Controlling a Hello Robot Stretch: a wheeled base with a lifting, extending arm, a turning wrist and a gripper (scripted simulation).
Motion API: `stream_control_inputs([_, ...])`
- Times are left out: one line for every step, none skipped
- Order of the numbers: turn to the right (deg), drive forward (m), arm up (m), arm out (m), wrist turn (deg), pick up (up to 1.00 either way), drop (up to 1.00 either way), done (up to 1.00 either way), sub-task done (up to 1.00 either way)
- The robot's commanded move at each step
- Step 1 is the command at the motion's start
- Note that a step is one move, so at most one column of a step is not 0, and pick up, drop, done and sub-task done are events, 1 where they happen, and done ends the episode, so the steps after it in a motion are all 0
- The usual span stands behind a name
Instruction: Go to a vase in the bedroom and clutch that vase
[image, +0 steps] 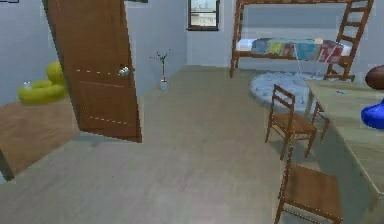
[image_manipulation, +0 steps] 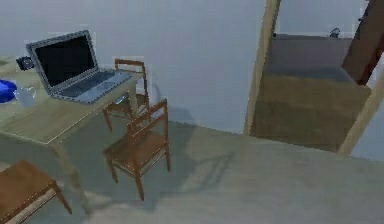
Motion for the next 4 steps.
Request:
stream_control_inputs([6.0,0.0,0.0,0.0,0.0,0.0,0.0,0.0,0.0])
stream_control_inputs([0.0,0.55,0.0,0.0,0.0,0.0,0.0,0.0,0.0])
stream_control_inputs([0.0,1.0,0.0,0.0,0.0,0.0,0.0,0.0,0.0])
stream_control_inputs([45.0,0.0,0.0,0.0,0.0,0.0,0.0,0.0,0.0])
